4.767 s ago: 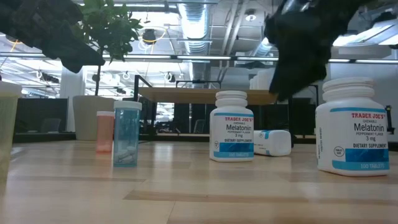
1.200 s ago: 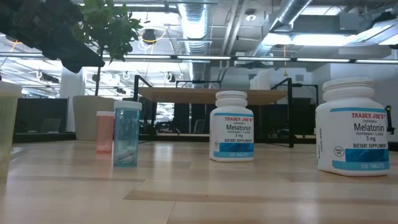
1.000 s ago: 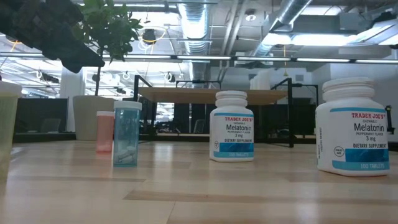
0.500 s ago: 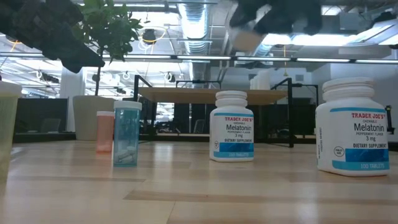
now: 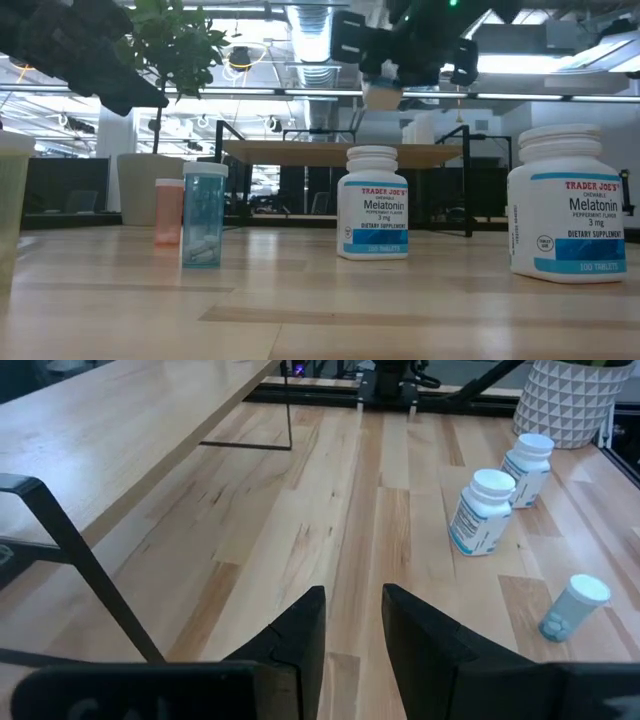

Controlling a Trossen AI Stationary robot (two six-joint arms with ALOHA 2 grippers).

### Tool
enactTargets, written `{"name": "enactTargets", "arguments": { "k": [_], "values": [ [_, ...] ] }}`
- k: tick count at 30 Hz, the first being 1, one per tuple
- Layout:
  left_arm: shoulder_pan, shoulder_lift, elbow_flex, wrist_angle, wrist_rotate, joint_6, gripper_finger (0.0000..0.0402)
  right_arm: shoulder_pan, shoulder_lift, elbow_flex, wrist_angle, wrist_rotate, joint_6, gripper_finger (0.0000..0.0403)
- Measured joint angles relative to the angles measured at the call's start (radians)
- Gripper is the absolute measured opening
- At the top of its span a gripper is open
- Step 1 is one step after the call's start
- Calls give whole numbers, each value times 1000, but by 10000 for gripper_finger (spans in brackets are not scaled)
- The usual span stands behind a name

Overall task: Pick and place medicine bottles onto shelf by color
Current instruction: Put the top white medicine bottle on the shelf

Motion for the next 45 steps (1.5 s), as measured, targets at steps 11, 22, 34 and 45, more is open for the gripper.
{"name": "enactTargets", "arguments": {
  "k": [11, 22, 34, 45],
  "values": [
    [0, 17, 0, 171, -110, 1, 89, 15, 0, 13, 109, -37, -283, 199],
    [0, 363, 69, 544, -205, 64, 89, 53, -1, 139, 582, -647, -1011, 199],
    [-65, 499, 258, 512, -234, 150, 89, 120, -1, 139, 589, -707, -1086, 203],
    [-188, 509, 284, 507, -288, 162, 89, 131, -1, 139, 592, -679, -1095, 204]
  ]
}}
